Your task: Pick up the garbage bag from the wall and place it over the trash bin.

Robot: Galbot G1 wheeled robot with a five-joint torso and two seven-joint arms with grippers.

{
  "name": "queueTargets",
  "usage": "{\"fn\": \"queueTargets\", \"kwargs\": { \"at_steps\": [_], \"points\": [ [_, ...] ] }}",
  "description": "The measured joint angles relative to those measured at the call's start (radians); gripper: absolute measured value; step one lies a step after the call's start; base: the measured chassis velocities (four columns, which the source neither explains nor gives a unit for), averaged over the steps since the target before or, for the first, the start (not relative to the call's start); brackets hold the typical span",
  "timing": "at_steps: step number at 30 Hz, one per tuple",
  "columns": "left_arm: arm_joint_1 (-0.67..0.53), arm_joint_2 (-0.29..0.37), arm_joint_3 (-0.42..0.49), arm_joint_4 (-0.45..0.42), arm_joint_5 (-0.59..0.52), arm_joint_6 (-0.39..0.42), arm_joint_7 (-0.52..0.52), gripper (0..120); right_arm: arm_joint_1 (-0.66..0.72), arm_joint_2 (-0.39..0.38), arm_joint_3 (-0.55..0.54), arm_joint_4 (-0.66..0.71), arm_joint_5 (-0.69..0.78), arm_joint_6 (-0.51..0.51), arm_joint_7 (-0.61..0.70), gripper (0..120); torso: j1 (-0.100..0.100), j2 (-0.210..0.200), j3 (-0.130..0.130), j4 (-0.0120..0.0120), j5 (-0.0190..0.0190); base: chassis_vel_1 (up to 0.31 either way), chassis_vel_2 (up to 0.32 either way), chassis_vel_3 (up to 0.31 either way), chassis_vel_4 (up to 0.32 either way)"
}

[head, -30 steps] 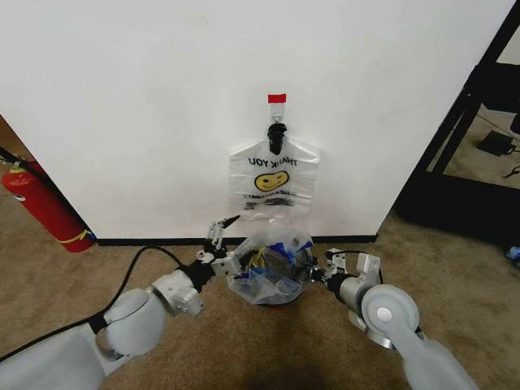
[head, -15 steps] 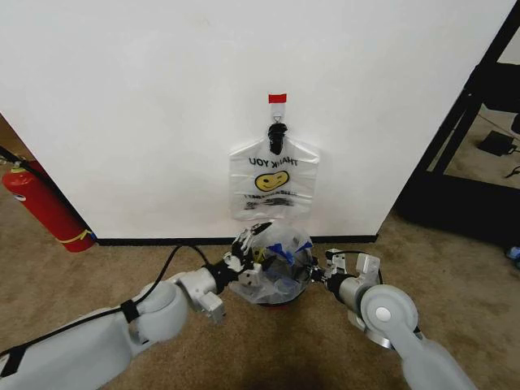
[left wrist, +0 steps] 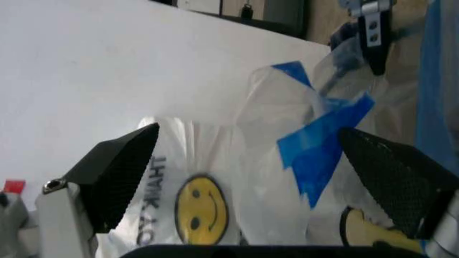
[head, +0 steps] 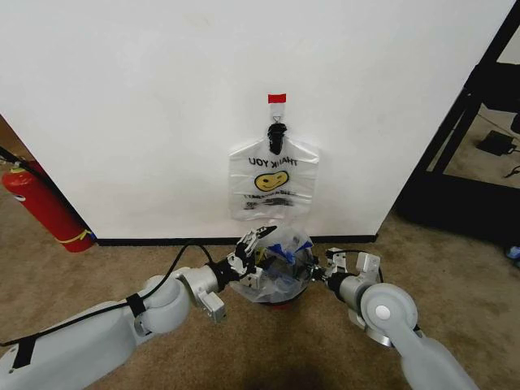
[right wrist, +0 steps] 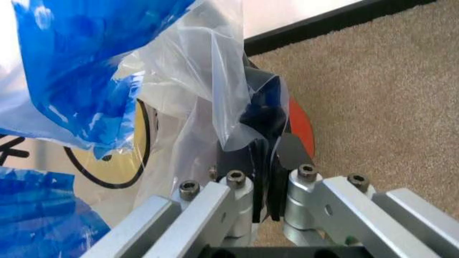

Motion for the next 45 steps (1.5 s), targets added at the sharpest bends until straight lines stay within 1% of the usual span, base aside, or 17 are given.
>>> {"fn": "queueTargets", "kwargs": {
  "at_steps": [6,10,11,13,16,17,18,19,20,22,24,25,31,36,39,40,45],
  "points": [
    [-0.041,-0.035,0.028,0.023,0.069,-0.028,0.006,94,-0.005,-0.004,0.003,0.003,0.0,0.001,0.0,0,0.0,0.0,0.0,-0.0002,0.0002,0.0,0.0,0.0,0.0],
    [-0.054,-0.057,0.048,0.049,0.117,-0.054,0.008,77,-0.01,-0.003,0.007,0.006,0.0,0.002,0.0,0,0.0,0.0,0.0,-0.0002,0.0001,0.0,0.0,0.0,0.0],
    [-0.054,-0.057,0.048,0.049,0.117,-0.054,0.008,77,-0.01,-0.003,0.007,0.006,0.0,0.002,0.0,0,0.0,0.0,0.0,-0.0002,0.0001,0.0,0.0,0.0,0.0],
    [-0.05,-0.062,0.05,0.059,0.132,-0.074,0.007,70,-0.011,-0.003,0.007,0.007,0.0,0.002,0.0,0,0.0,0.0,0.0,-0.0002,0.0001,0.0,0.0,0.0,0.0],
    [-0.033,-0.059,0.046,0.065,0.164,-0.091,0.004,57,-0.012,-0.004,0.008,0.008,-0.001,0.002,0.0,0,0.0,0.0,0.0,-0.0001,0.0001,0.0,0.0,0.0,0.0],
    [-0.033,-0.059,0.046,0.065,0.164,-0.091,0.004,57,-0.012,-0.004,0.008,0.008,-0.001,0.002,0.0,0,0.0,0.0,0.0,-0.0001,0.0001,0.0,0.0,0.0,0.0],
    [-0.028,-0.052,0.04,0.066,0.18,-0.092,0.004,51,-0.012,-0.004,0.009,0.008,-0.001,0.003,0.0,0,0.0,0.0,0.0,0.0,0.0001,0.0,0.0,0.0,0.0],
    [-0.023,-0.042,0.028,0.072,0.211,-0.092,0.008,56,-0.012,-0.004,0.008,0.008,-0.001,0.004,0.0,0,0.0,0.0,0.0,0.0,0.0001,0.0,0.0,0.0,0.0],
    [-0.022,-0.038,0.024,0.076,0.222,-0.089,0.01,57,-0.011,-0.004,0.008,0.008,-0.002,0.004,0.0,0,0.0,0.0,0.0,0.0,0.0001,0.0,0.0,0.0,0.0],
    [-0.021,-0.036,0.015,0.089,0.248,-0.077,0.015,69,-0.008,-0.002,0.006,0.008,-0.002,0.006,-0.001,0,0.0,0.0,0.0,0.0,0.0001,0.0,0.0,0.0,0.0],
    [-0.02,-0.036,0.014,0.093,0.252,-0.075,0.015,71,-0.007,-0.001,0.006,0.007,-0.002,0.006,-0.001,0,0.0,0.0,0.0,0.0,0.0001,0.0,0.0,0.0,0.0],
    [-0.02,-0.036,0.013,0.102,0.258,-0.071,0.017,77,-0.006,-0.001,0.005,0.007,-0.003,0.007,-0.001,0,0.0,0.0,0.0,0.0,0.0001,0.0,0.0,0.0,0.0],
    [-0.015,-0.043,0.012,0.126,0.271,-0.067,0.021,98,-0.008,-0.003,0.007,0.008,-0.003,0.009,-0.001,0,0.0,0.0,0.0,0.0001,0.0001,0.0,0.0,0.0,0.0],
    [-0.022,-0.069,0.013,0.13,0.261,-0.066,0.006,97,-0.012,-0.003,0.008,0.011,-0.005,0.009,-0.002,0,0.0,0.0,0.0,-0.0002,0.0001,0.0,0.0,0.0,0.0],
    [-0.032,-0.082,0.022,0.13,0.244,-0.066,-0.007,88,-0.013,-0.003,0.009,0.011,-0.006,0.009,-0.002,0,0.0,0.0,0.0,-0.0002,0.0001,0.0,0.0,0.0,0.0],
    [-0.032,-0.082,0.022,0.13,0.244,-0.066,-0.007,88,-0.013,-0.003,0.009,0.011,-0.006,0.009,-0.002,0,0.0,0.0,0.0,-0.0002,0.0001,0.0,0.0,0.0,0.0],
    [-0.035,-0.088,0.034,0.132,0.235,-0.069,-0.01,68,-0.013,-0.003,0.009,0.013,-0.007,0.009,-0.002,0,0.0,0.0,0.0,-0.0001,0.0001,0.0,0.0,0.0,0.0]
  ]
}}
